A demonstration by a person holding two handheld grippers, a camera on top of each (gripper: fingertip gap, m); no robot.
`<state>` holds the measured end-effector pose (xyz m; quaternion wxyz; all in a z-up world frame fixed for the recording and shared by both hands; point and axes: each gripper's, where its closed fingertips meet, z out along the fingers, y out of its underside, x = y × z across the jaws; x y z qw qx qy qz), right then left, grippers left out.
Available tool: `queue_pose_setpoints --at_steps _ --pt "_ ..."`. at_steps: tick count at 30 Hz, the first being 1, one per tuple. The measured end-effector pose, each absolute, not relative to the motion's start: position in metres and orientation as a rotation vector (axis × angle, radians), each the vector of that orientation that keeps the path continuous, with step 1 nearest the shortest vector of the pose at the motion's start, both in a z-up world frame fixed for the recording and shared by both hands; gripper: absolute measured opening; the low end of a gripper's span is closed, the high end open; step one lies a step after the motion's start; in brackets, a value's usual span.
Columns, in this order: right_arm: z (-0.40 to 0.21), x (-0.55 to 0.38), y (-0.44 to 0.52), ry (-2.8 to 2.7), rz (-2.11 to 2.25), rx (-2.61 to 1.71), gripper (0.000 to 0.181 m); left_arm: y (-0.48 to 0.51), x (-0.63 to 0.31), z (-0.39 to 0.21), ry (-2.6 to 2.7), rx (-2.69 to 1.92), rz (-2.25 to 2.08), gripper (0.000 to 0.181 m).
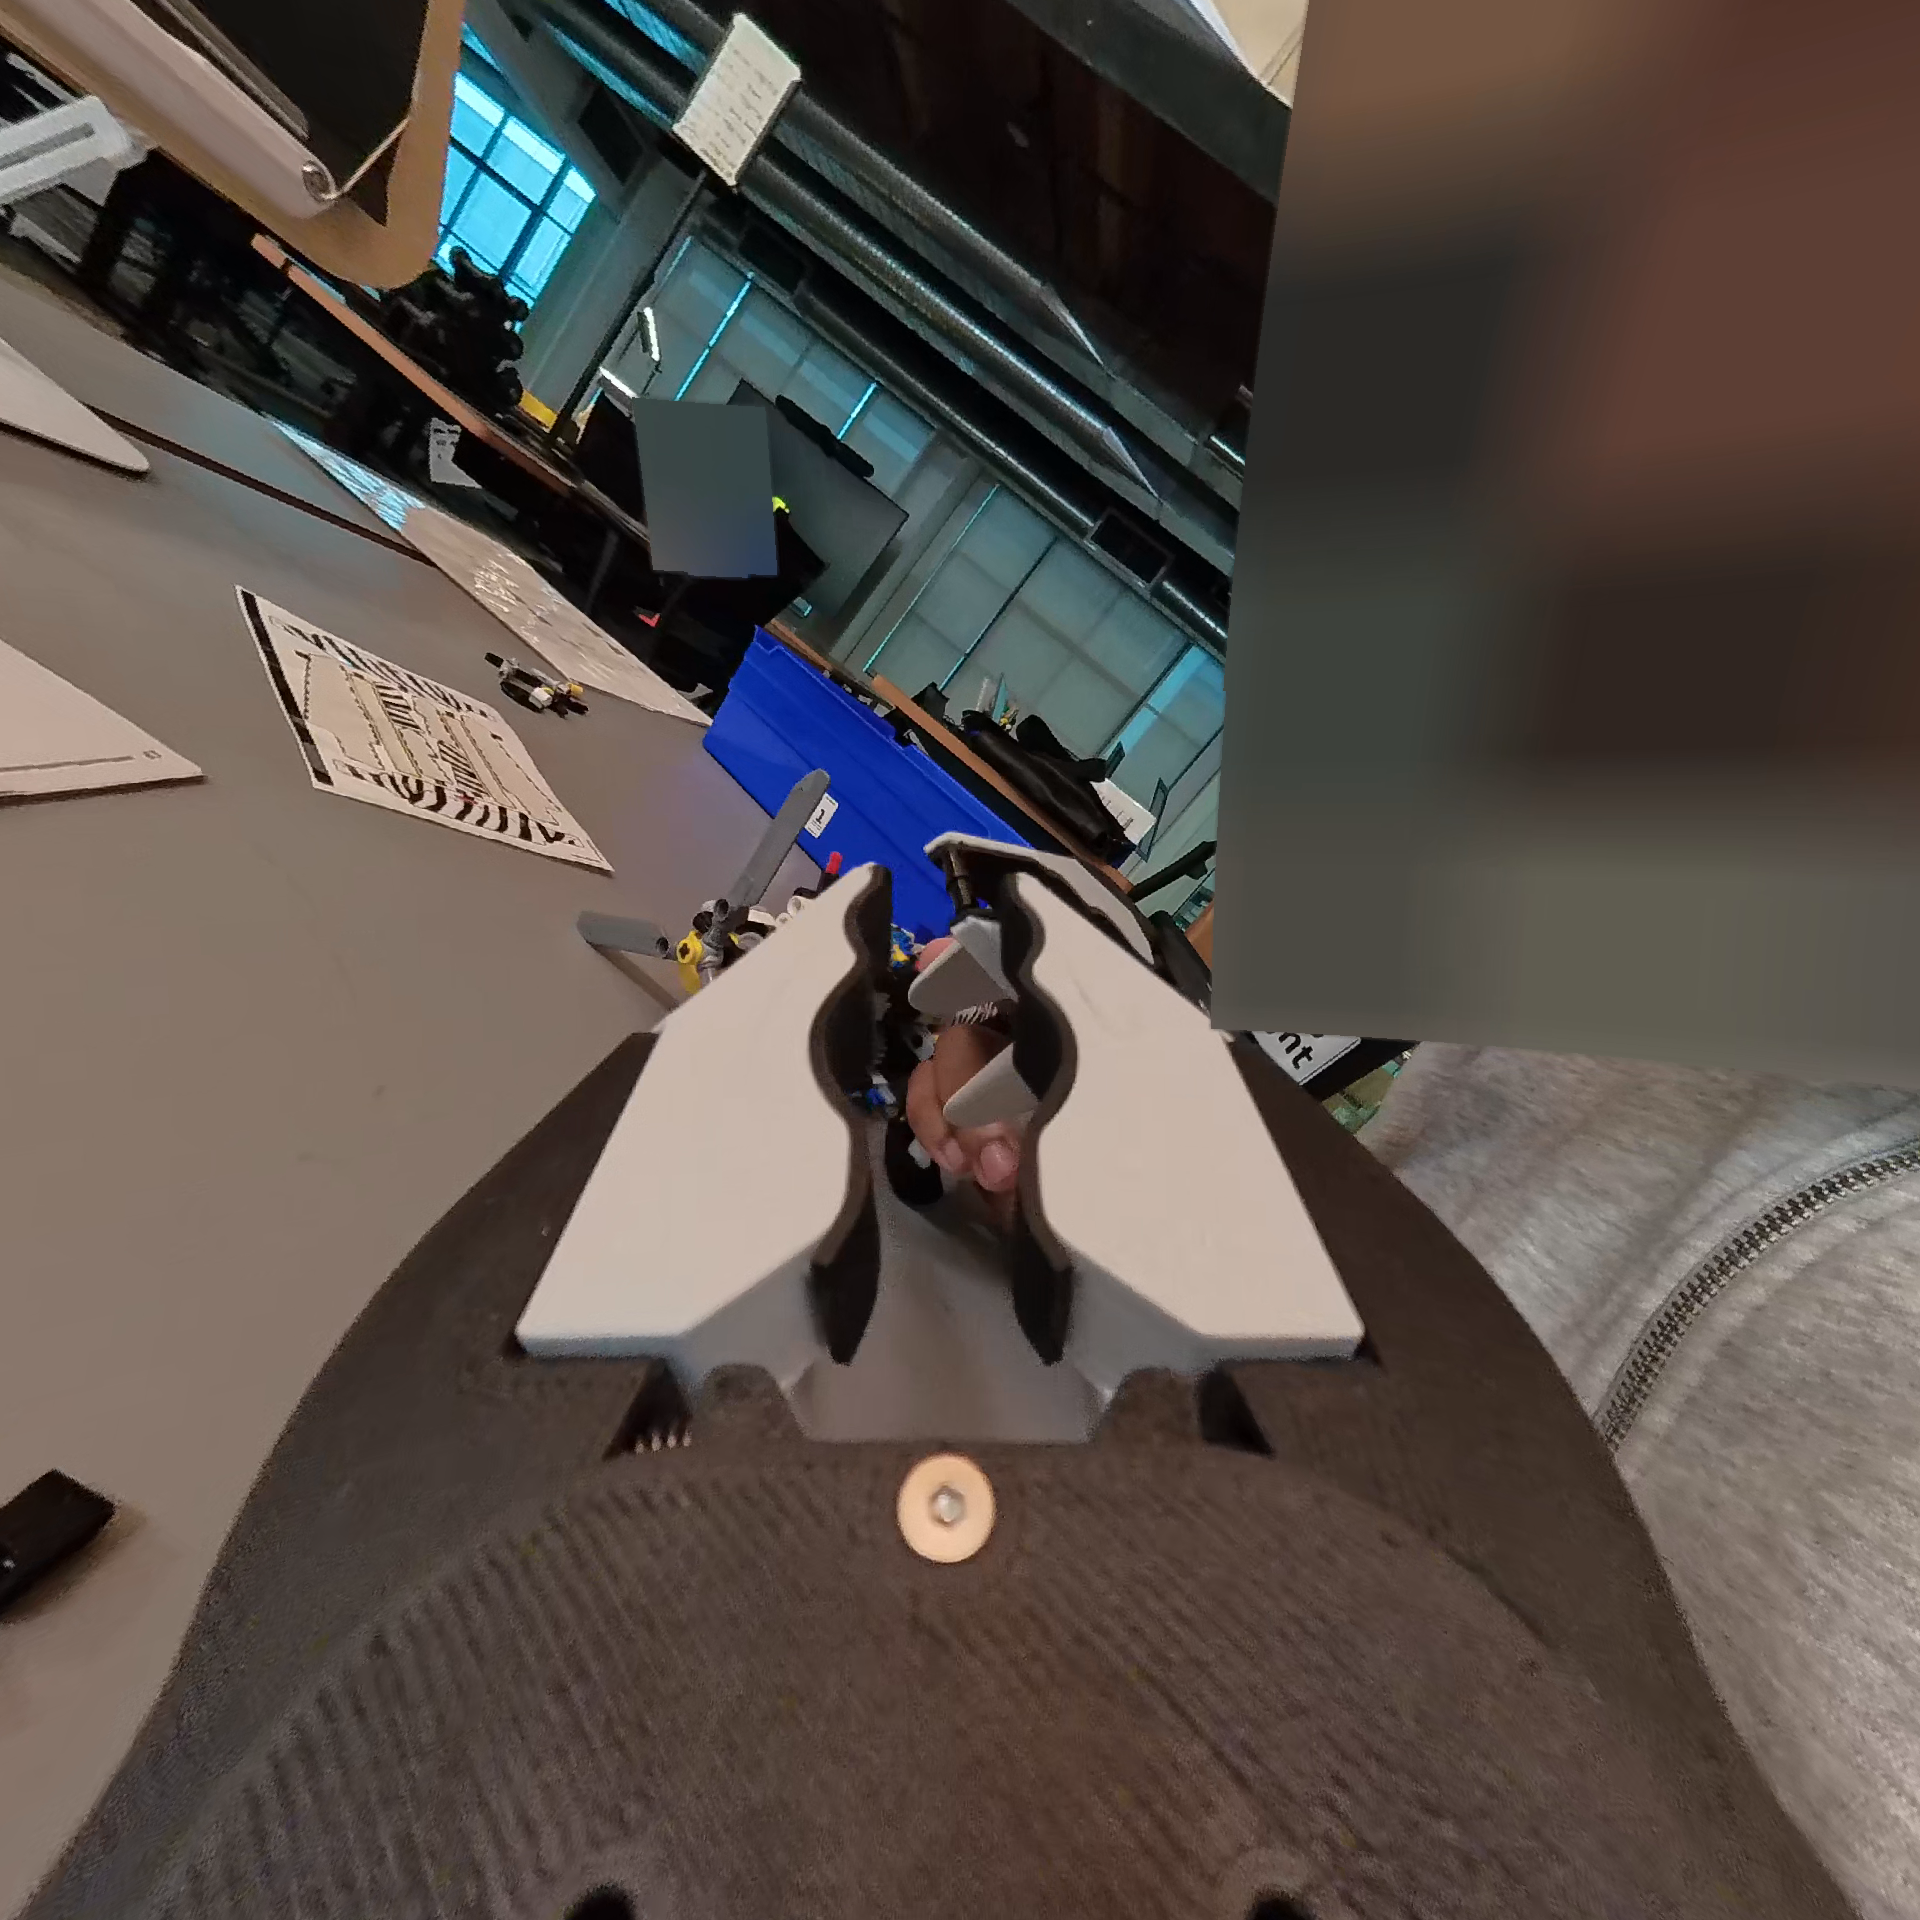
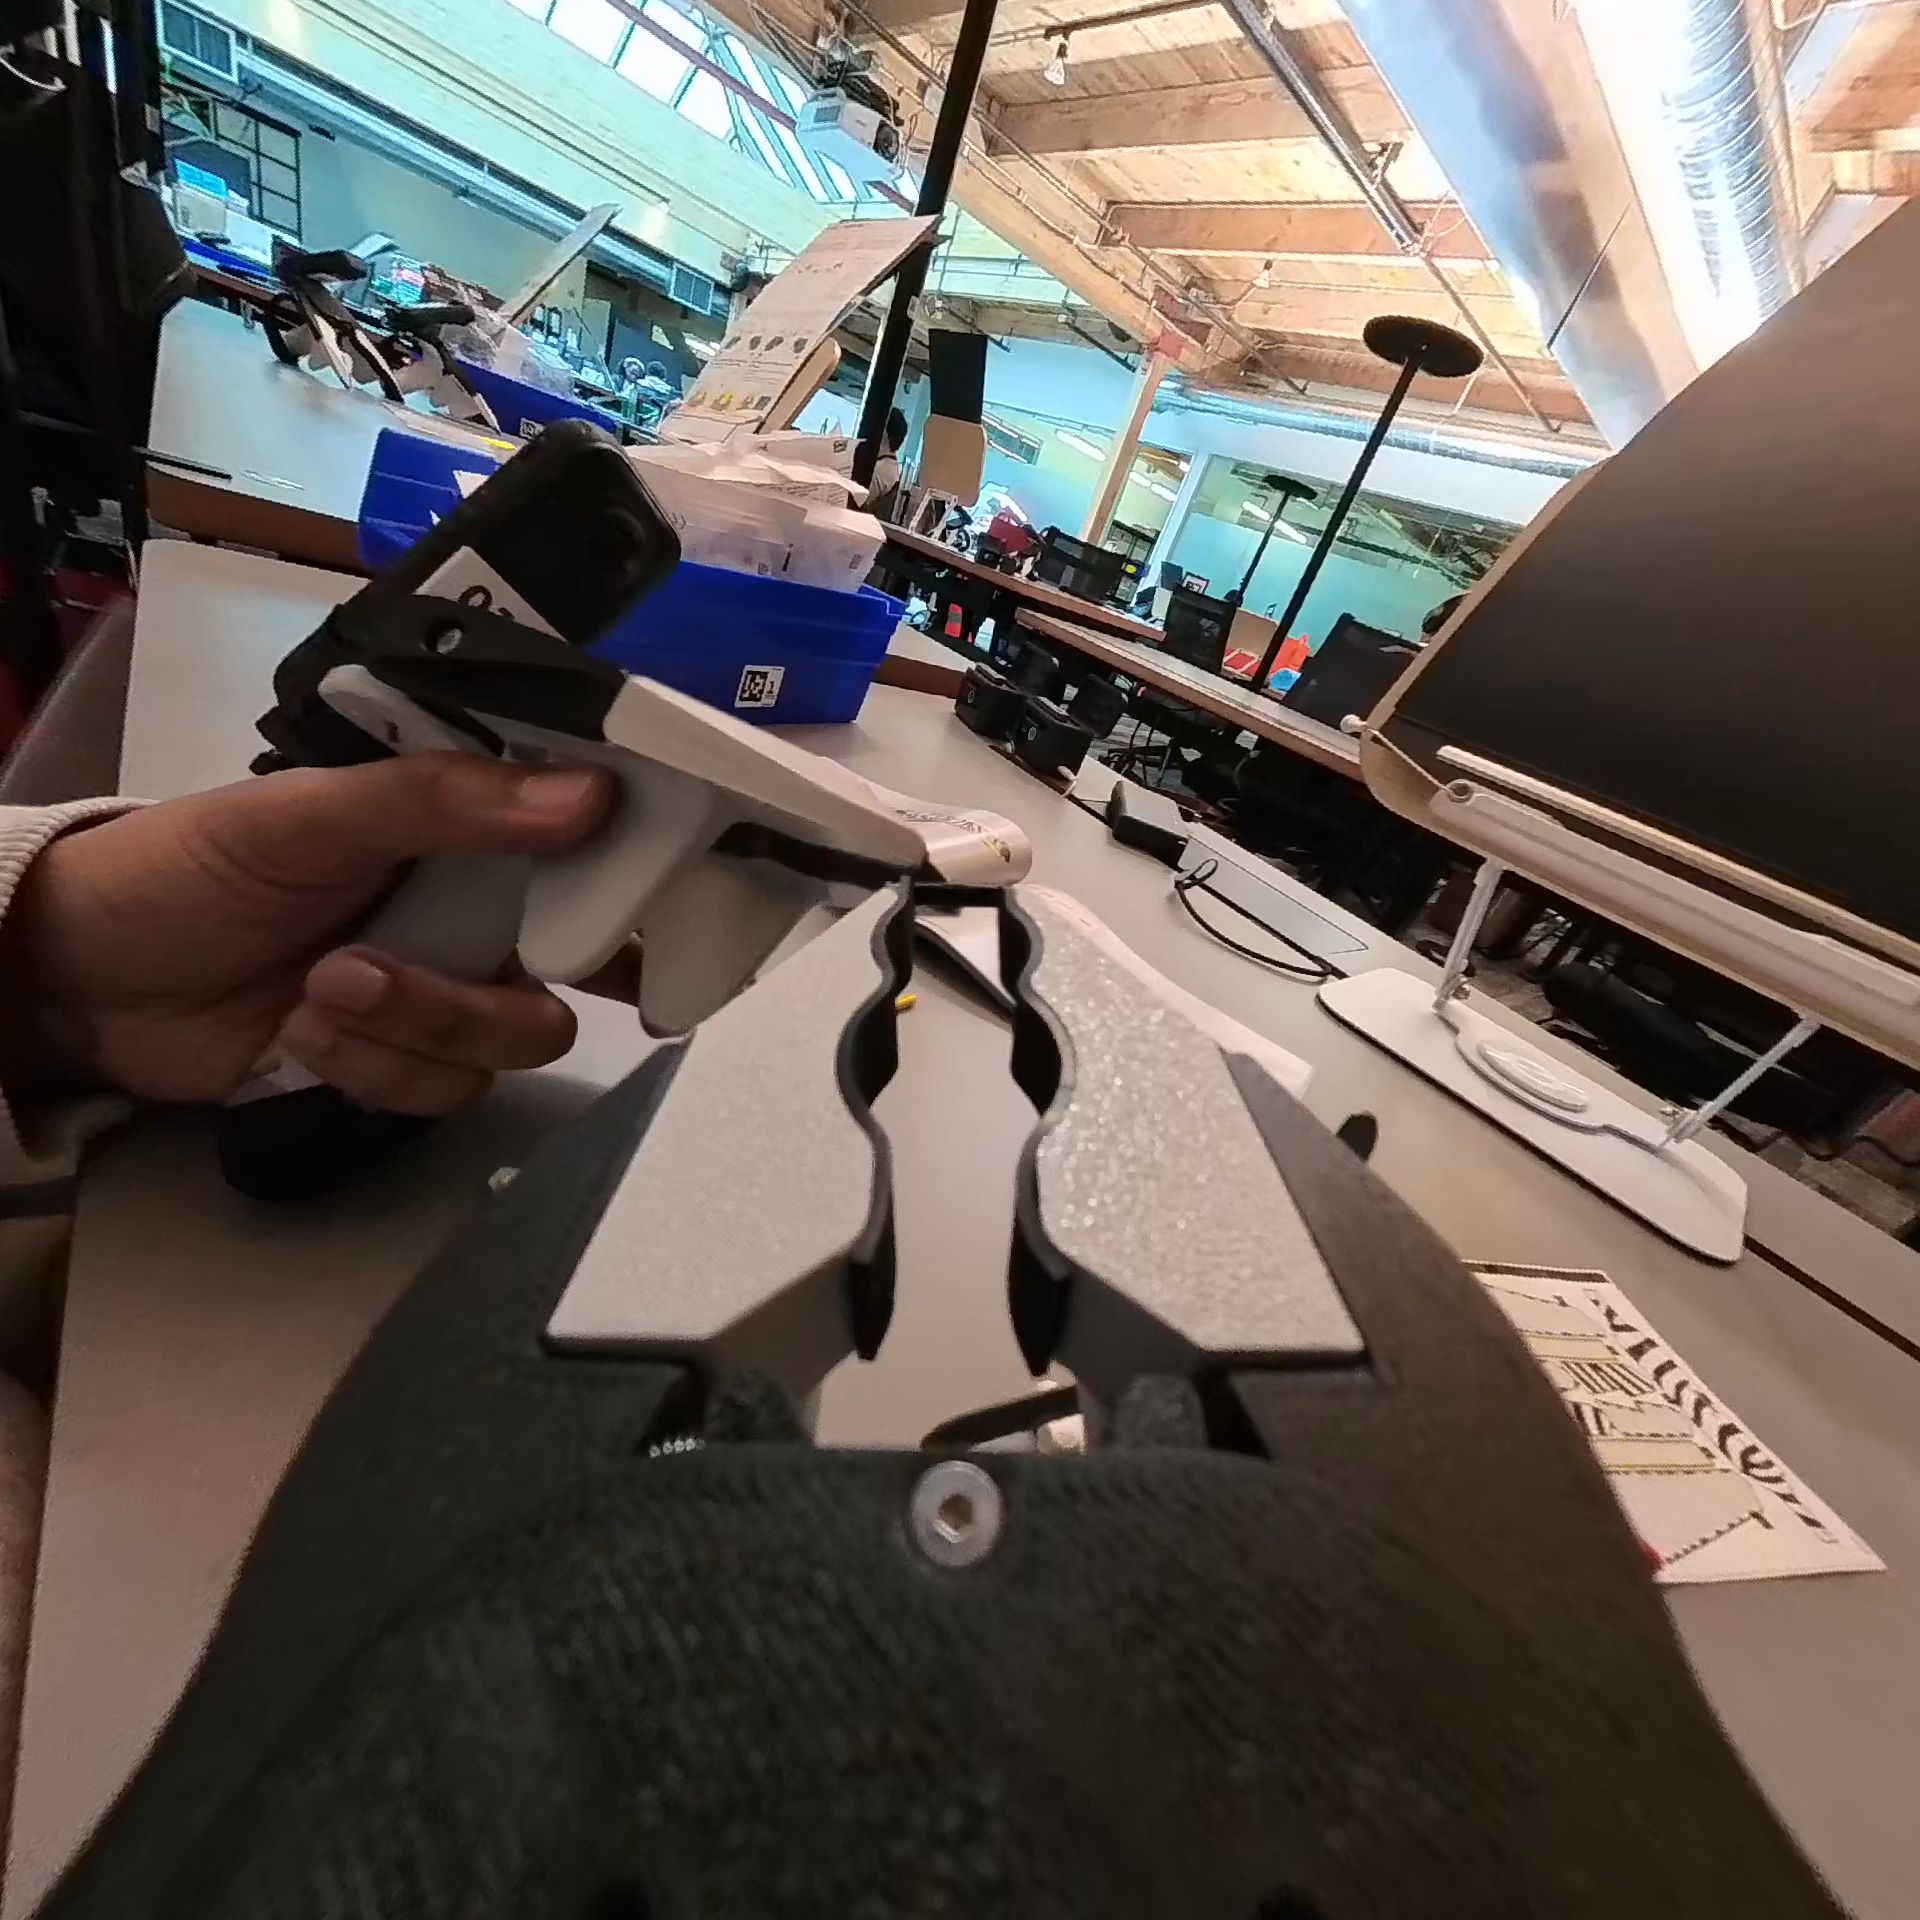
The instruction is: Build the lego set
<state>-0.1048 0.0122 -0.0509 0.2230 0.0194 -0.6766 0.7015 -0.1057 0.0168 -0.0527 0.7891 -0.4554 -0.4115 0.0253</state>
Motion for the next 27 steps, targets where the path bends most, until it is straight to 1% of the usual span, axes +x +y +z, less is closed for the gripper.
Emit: queue_pose_setpoints --at_steps 6,8,9,11,18,24,25,26,27 --pt "-0.052 -0.105 0.011 -1.860 1.910 0.061 0.012 0.019 -0.107 -0.055 -0.895 -0.992 0.038 0.022" --pt "-0.053 -0.103 0.010 -1.859 1.895 0.077 0.012 0.020 -0.106 -0.055 -0.891 -0.997 0.023 0.017" --pt "-0.054 -0.103 0.010 -1.858 1.882 0.083 0.013 0.022 -0.104 -0.054 -0.875 -0.999 0.013 0.010" --pt "-0.054 -0.103 0.010 -1.849 1.868 0.096 0.013 0.021 -0.104 -0.054 -0.876 -0.992 0.010 0.004" --pt "-0.054 -0.101 0.010 -1.863 1.903 0.090 0.013 0.017 -0.104 -0.052 -0.878 -0.955 -0.019 0.002" --pt "-0.050 -0.093 0.014 -1.909 2.039 0.101 0.013 0.010 -0.103 -0.047 -0.863 -0.904 -0.048 0.000" --pt "-0.049 -0.092 0.016 -1.930 2.088 0.086 0.011 0.010 -0.102 -0.046 -0.857 -0.899 -0.049 0.000" --pt "-0.049 -0.088 0.017 -1.991 2.149 0.065 0.001 0.010 -0.102 -0.046 -0.852 -0.903 -0.043 0.000" --pt "-0.052 -0.081 0.016 -2.125 2.209 0.050 0.000 0.010 -0.101 -0.046 -0.848 -0.913 -0.029 0.000"
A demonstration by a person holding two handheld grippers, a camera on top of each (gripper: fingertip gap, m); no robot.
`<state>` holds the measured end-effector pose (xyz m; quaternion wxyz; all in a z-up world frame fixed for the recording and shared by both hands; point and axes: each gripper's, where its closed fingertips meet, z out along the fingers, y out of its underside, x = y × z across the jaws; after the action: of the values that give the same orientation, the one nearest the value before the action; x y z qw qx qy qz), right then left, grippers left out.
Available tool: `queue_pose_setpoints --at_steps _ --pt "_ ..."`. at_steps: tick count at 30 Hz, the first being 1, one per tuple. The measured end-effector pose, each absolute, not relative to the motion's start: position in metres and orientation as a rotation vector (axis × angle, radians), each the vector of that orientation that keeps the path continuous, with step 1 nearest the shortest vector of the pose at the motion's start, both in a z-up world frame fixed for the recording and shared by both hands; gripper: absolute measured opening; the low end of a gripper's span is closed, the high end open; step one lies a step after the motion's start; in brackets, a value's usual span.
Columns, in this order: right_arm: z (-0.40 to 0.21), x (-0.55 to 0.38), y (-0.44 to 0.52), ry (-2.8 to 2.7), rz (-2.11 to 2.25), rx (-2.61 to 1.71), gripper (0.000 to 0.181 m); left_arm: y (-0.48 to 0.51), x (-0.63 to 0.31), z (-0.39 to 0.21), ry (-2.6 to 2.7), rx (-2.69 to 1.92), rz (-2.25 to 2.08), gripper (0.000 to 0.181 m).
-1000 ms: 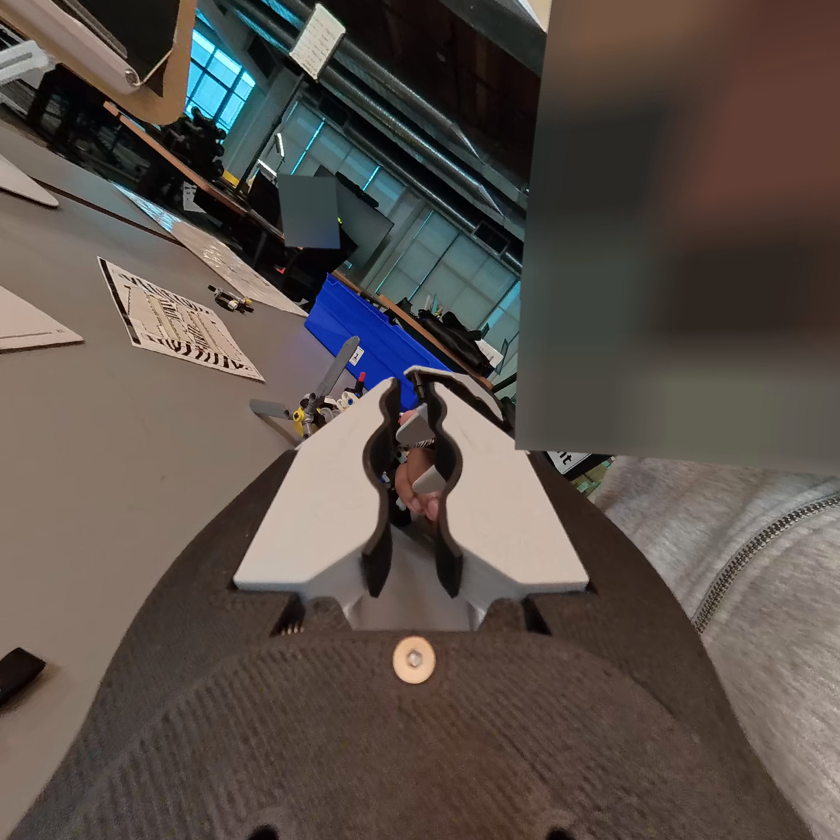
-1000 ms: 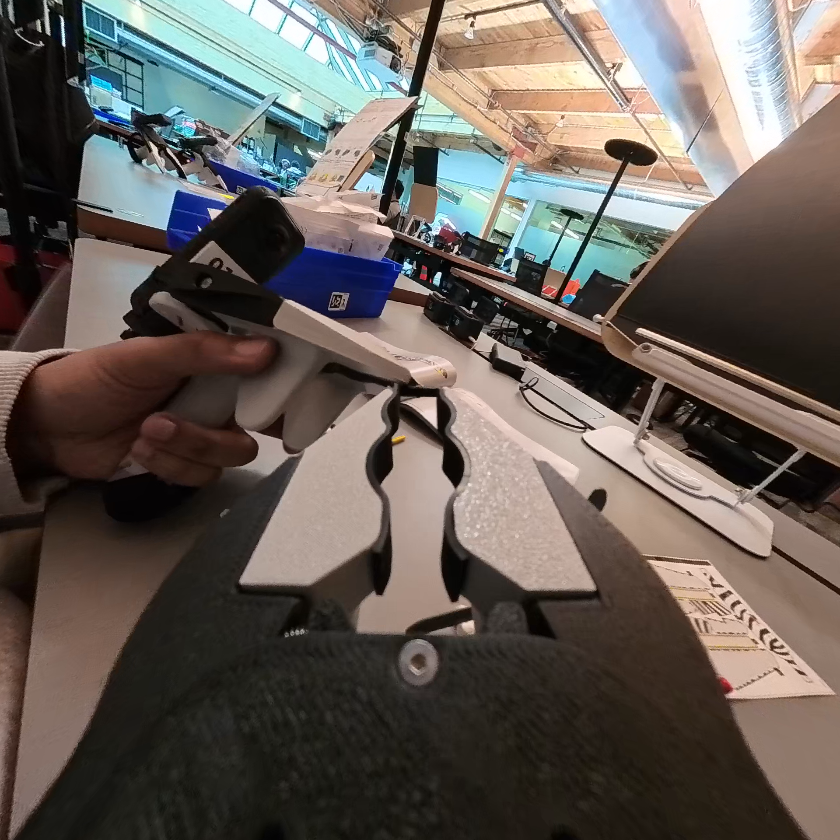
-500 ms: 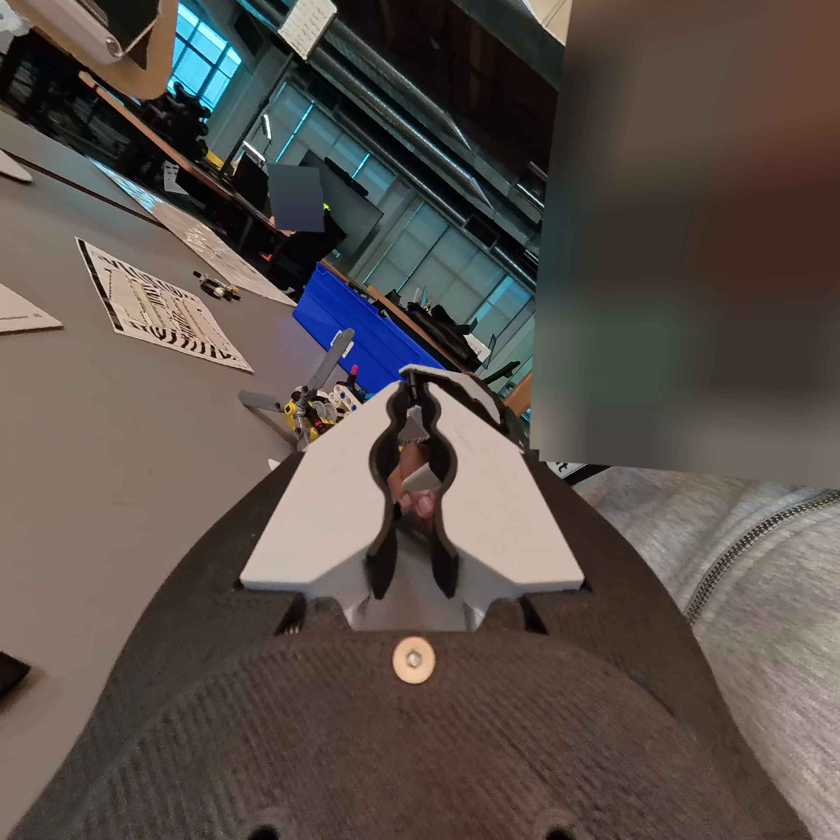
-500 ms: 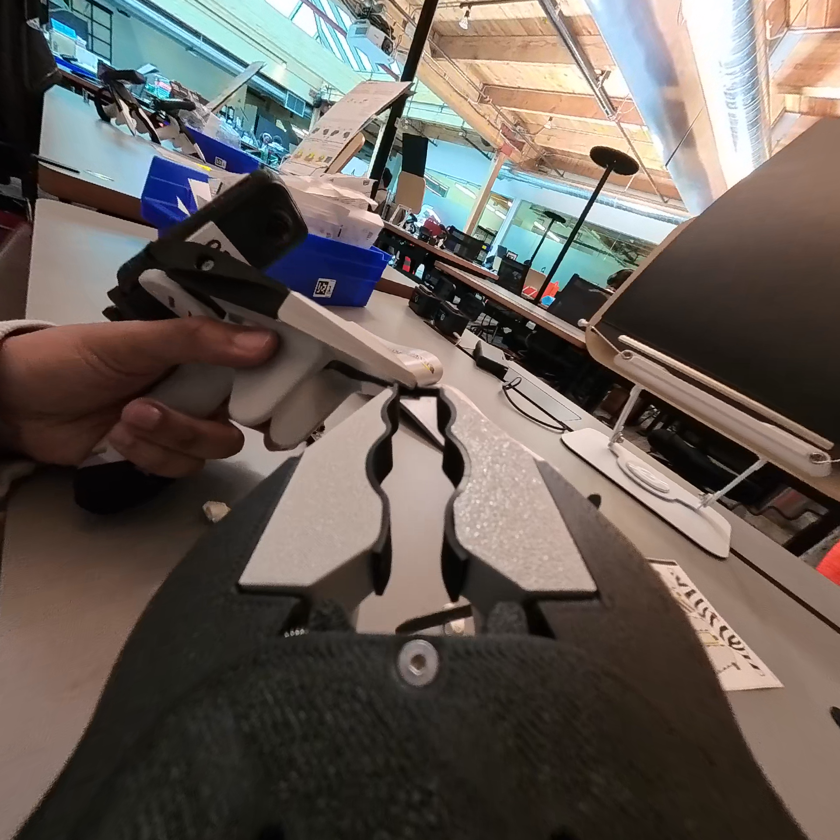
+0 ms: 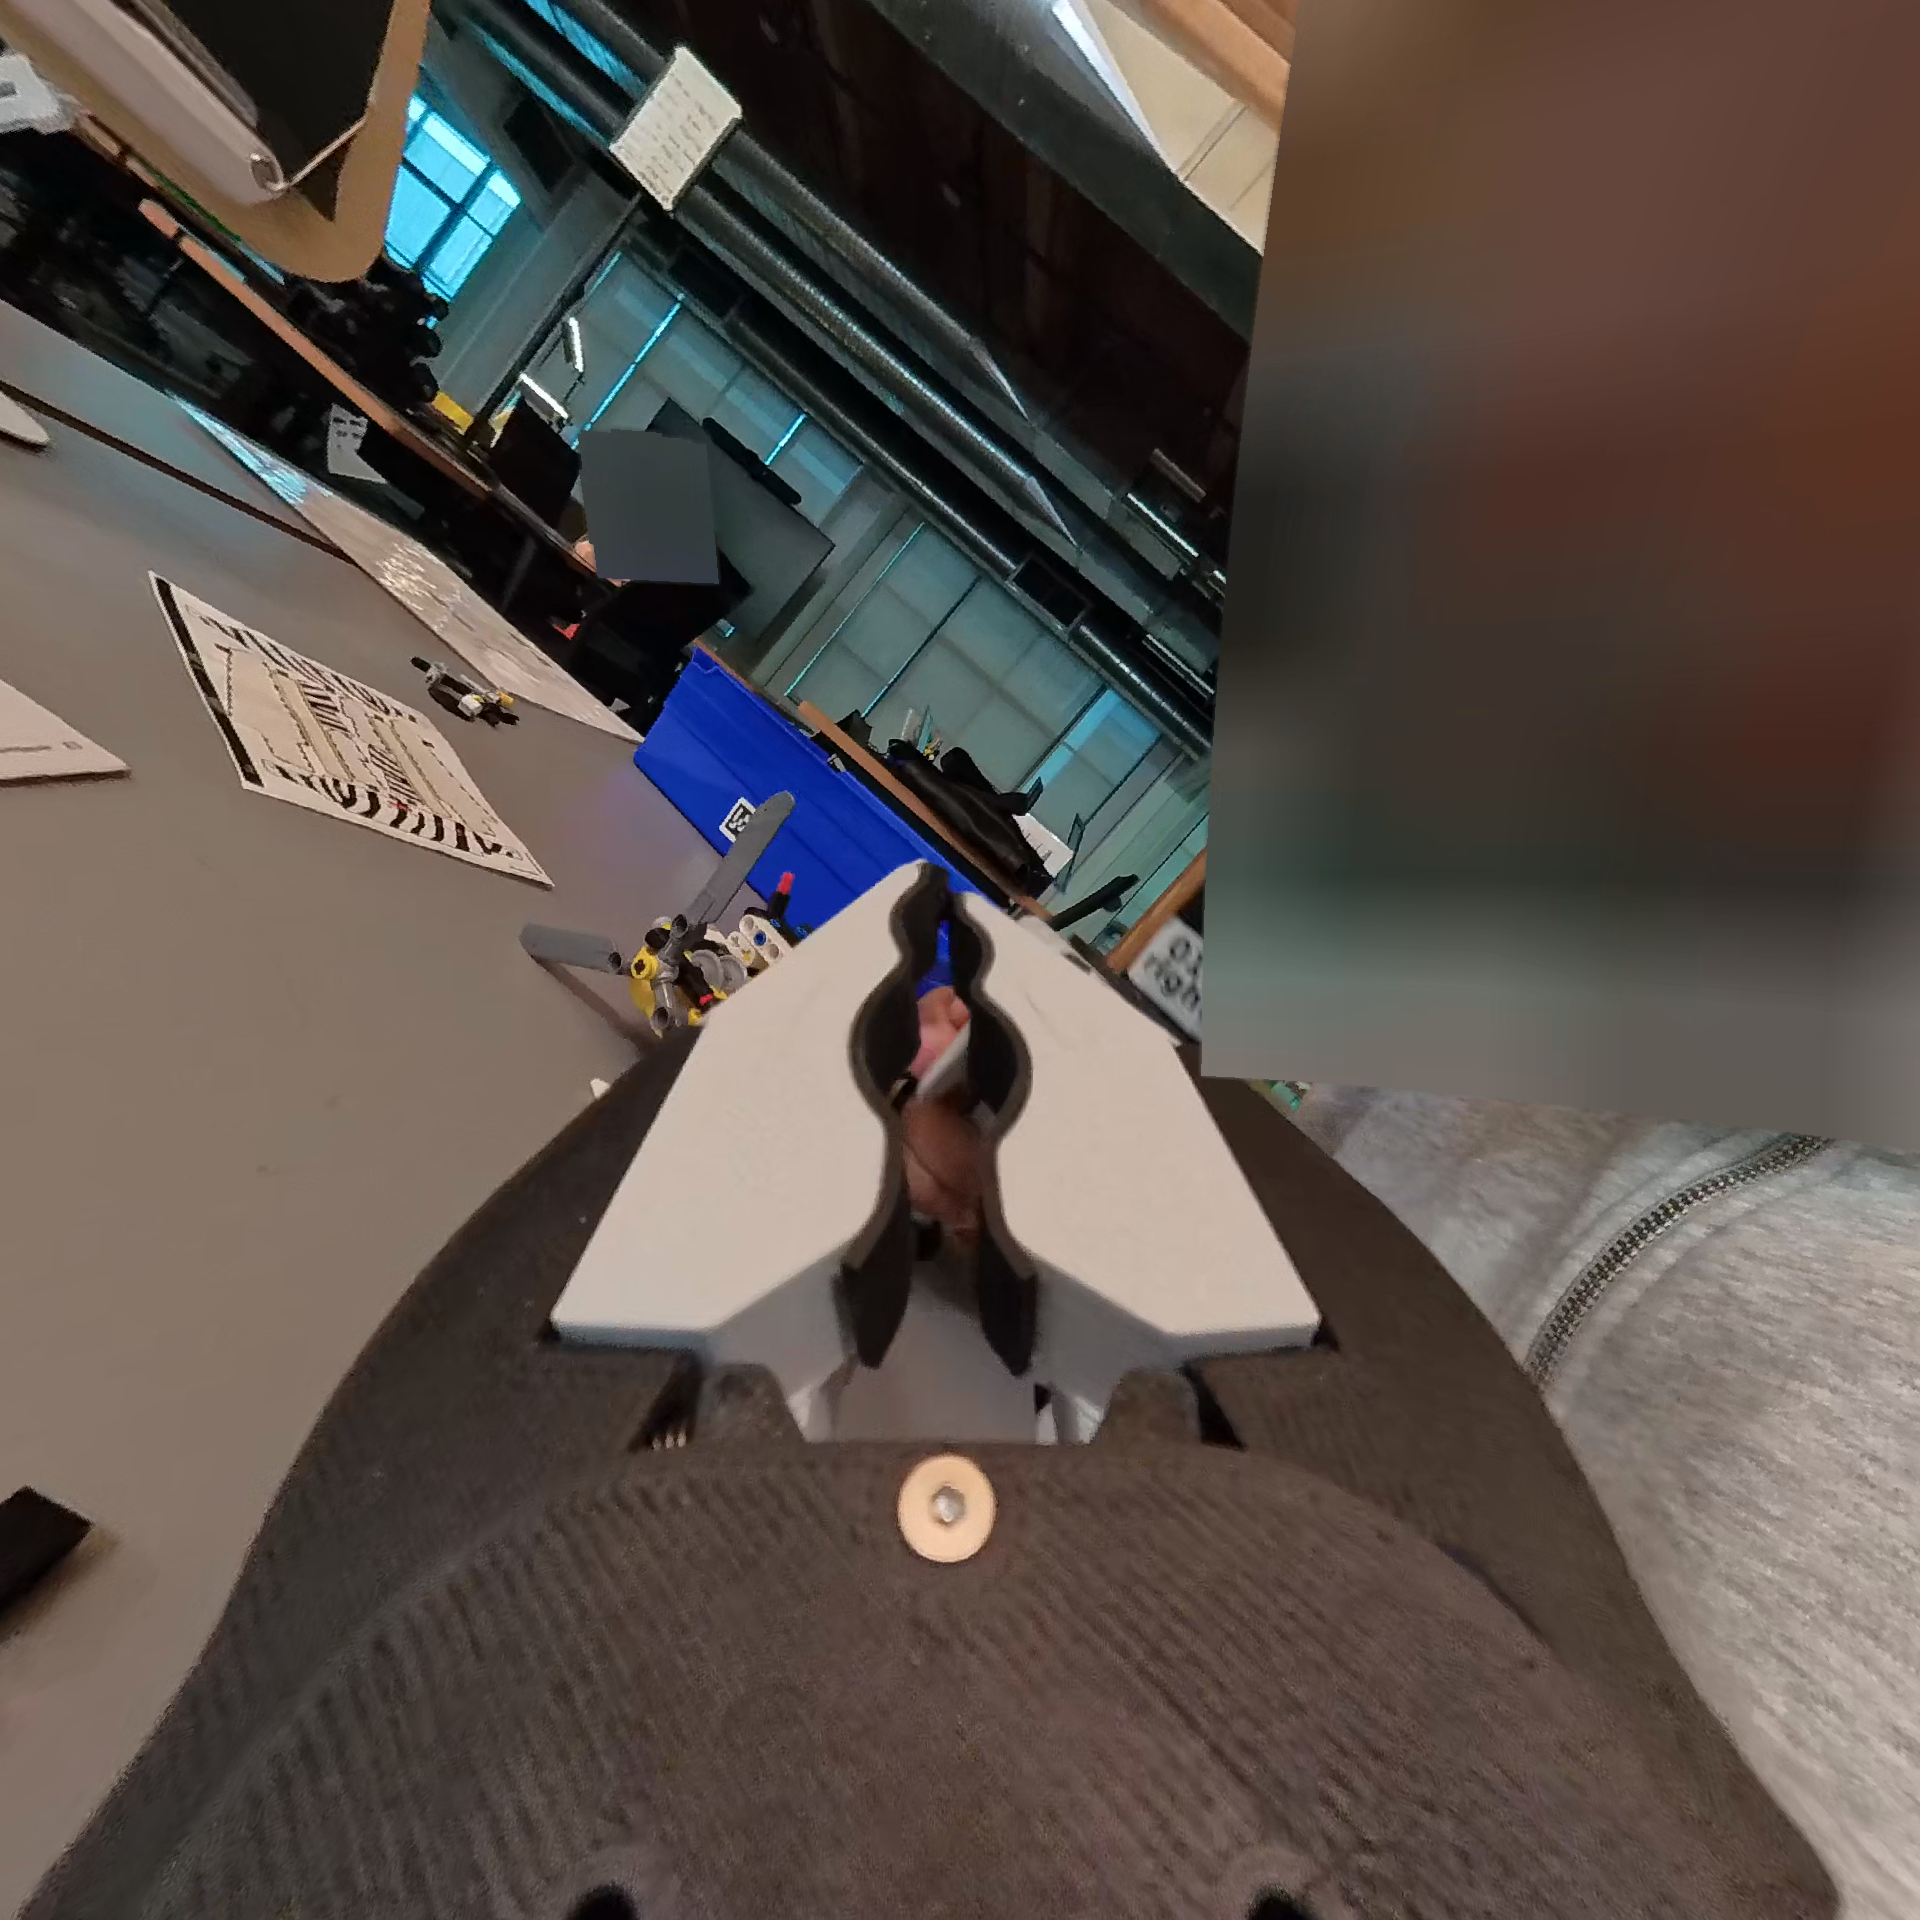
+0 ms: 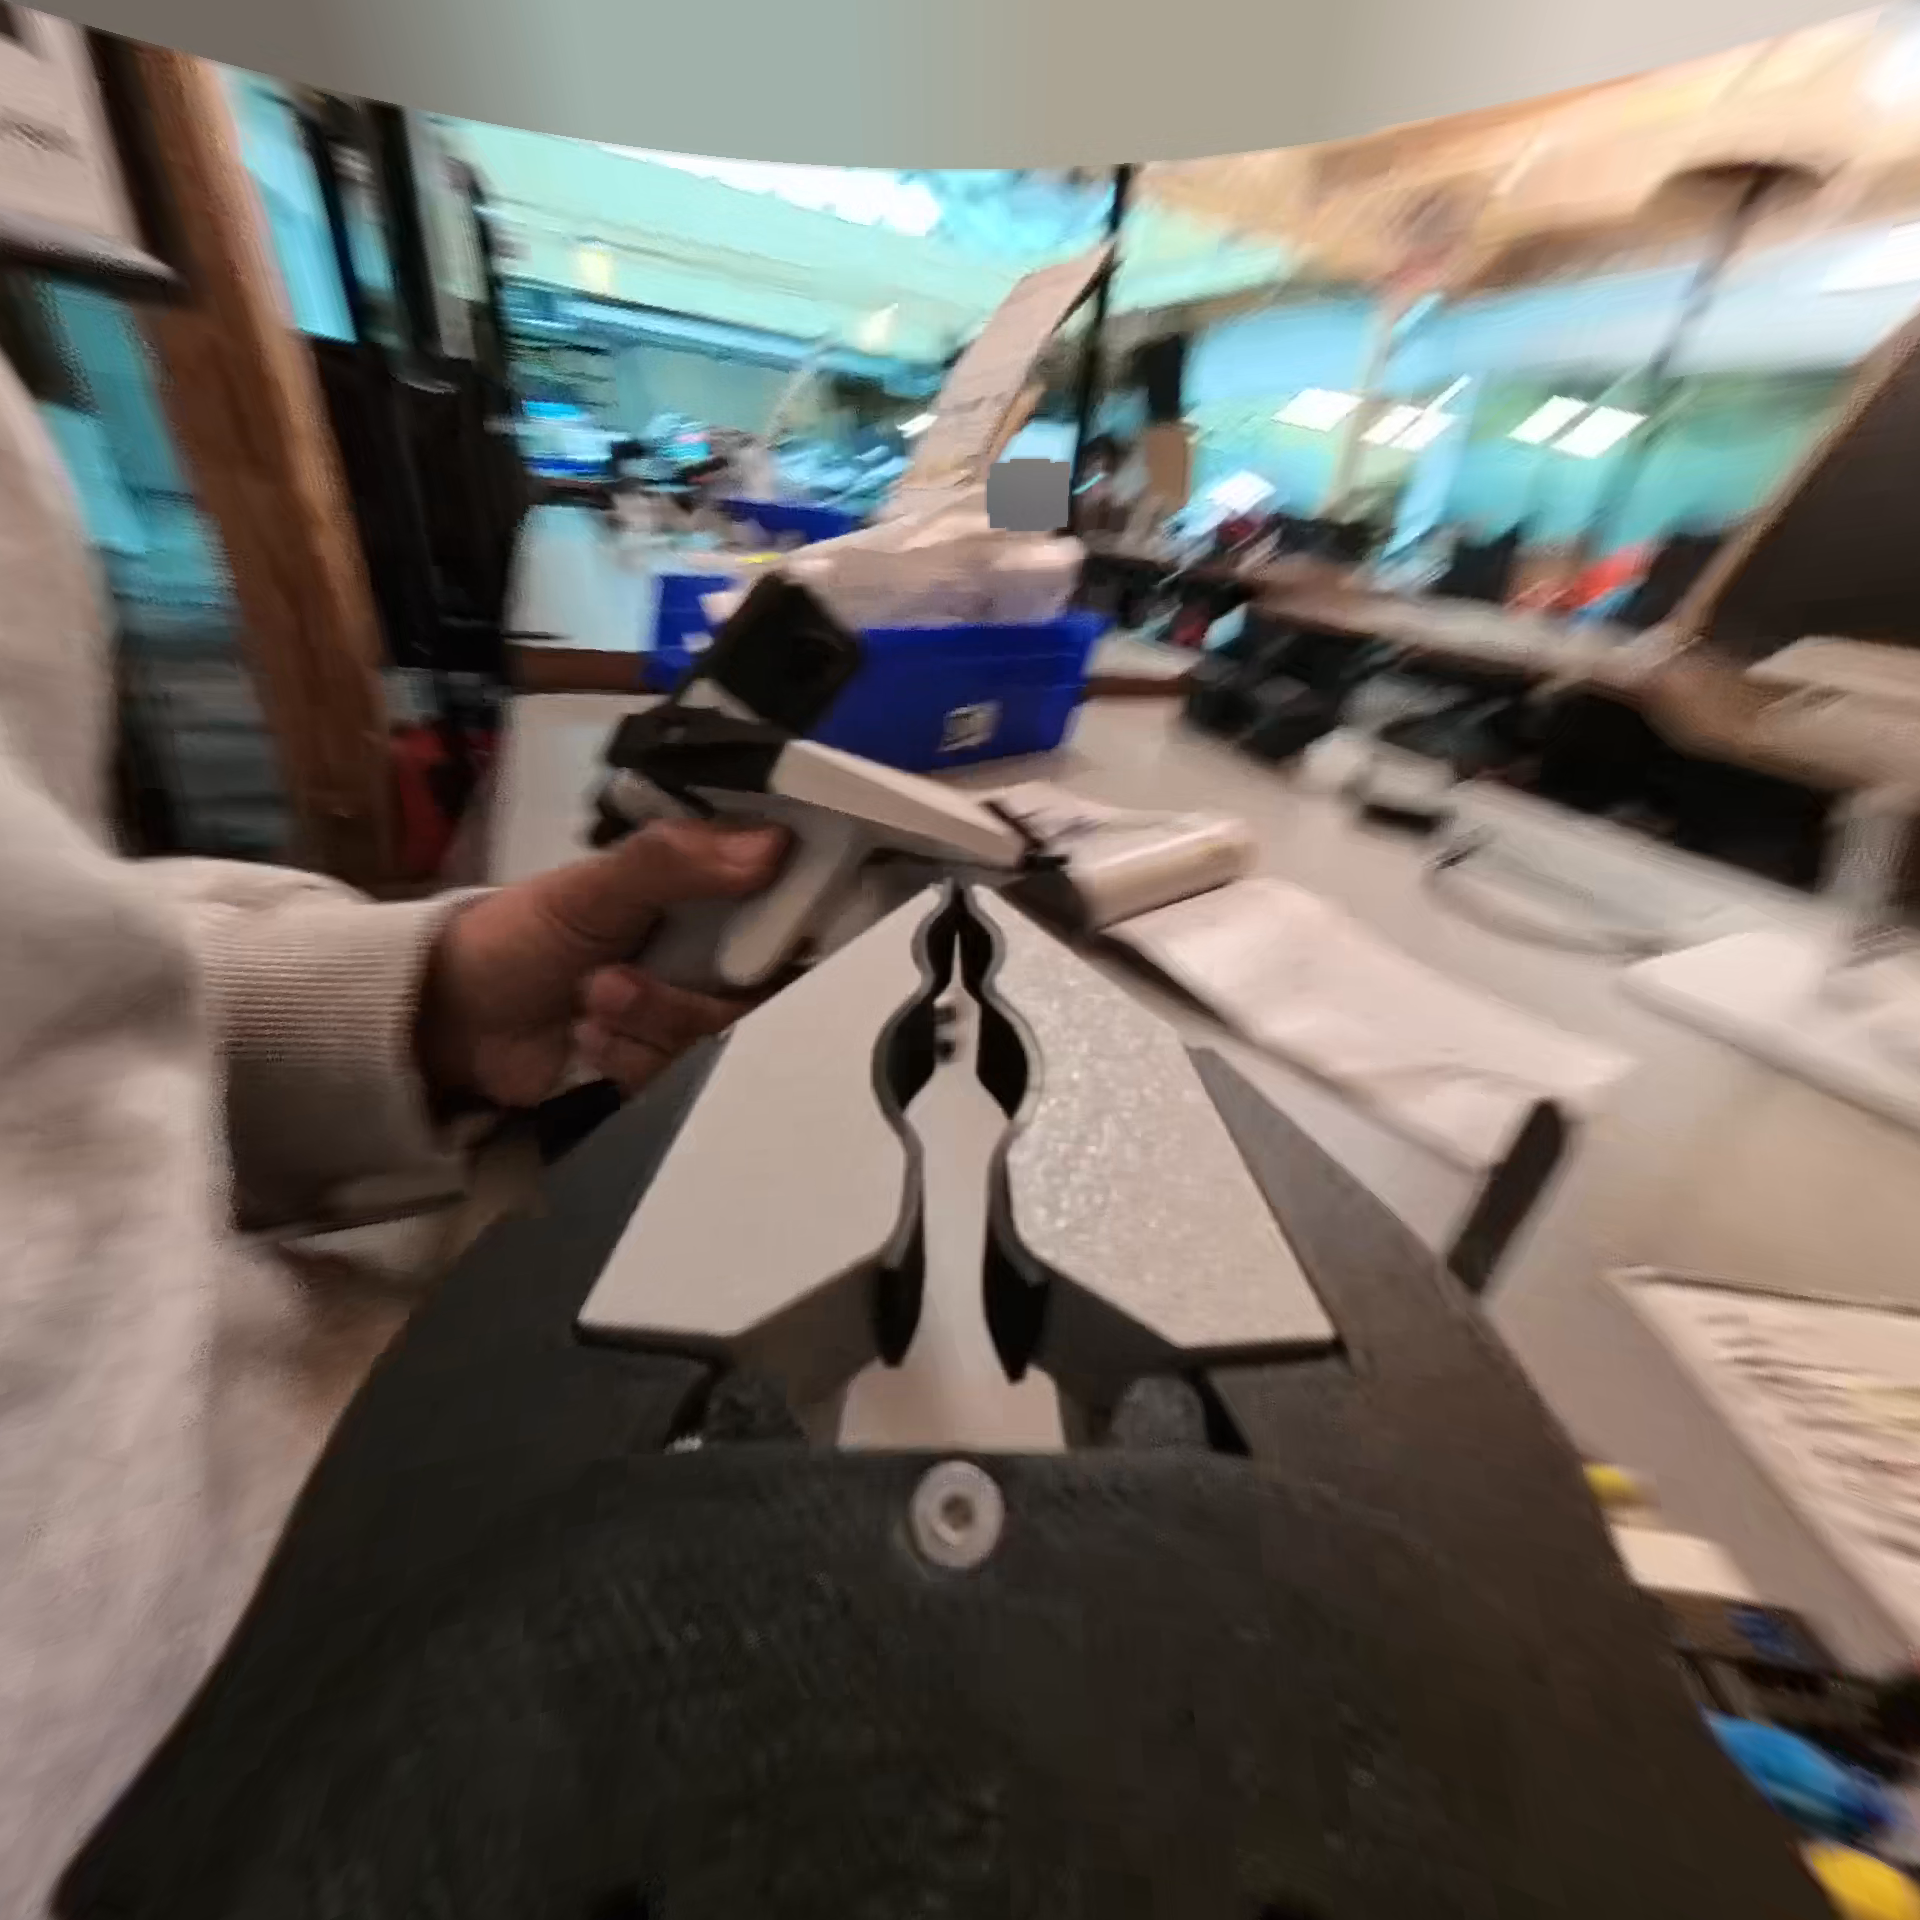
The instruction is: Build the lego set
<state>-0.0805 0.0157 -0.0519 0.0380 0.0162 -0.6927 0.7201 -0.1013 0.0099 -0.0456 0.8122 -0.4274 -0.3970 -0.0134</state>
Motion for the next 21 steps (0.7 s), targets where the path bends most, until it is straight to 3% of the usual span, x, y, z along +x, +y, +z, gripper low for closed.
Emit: queue_pose_setpoints --at_steps 4,16,21 --pt "-0.062 -0.071 0.013 -2.593 2.244 -0.121 0.000 0.017 -0.096 -0.044 -0.807 -0.977 0.026 0.000" --pt "-0.076 -0.113 0.053 -2.474 1.896 -0.164 0.005 -0.008 -0.107 -0.054 -0.926 -1.038 0.142 0.000" --pt "-0.066 -0.119 0.060 -2.381 1.946 -0.176 0.005 0.009 -0.123 -0.071 -1.026 -1.315 0.132 0.015"
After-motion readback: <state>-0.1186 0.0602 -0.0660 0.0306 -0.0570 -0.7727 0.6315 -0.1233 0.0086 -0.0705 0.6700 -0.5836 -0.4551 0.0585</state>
